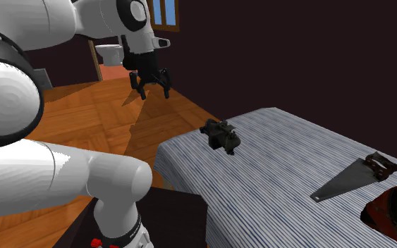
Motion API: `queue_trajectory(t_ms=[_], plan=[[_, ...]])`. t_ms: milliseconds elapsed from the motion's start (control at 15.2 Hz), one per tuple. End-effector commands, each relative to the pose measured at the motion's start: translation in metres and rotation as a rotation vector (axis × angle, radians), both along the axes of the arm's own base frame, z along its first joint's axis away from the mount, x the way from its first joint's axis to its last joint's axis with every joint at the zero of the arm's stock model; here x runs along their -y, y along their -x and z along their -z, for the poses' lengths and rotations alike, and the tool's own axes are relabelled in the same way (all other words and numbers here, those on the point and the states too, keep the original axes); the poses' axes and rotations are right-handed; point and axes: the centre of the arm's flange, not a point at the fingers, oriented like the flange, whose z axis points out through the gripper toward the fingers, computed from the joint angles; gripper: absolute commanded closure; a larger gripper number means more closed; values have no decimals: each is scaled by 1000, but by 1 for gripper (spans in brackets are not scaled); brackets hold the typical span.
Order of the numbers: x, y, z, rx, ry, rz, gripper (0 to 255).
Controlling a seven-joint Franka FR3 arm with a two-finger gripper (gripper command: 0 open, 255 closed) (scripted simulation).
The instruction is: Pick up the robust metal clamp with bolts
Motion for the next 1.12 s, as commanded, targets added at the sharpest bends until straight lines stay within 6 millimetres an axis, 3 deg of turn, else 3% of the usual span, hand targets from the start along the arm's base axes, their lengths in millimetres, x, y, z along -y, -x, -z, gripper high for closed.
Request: queue_trajectory(t_ms=[0,1056], plan=[[0,0,0,0,0,0,0],[125,-136,99,7,-15,-125,0]])
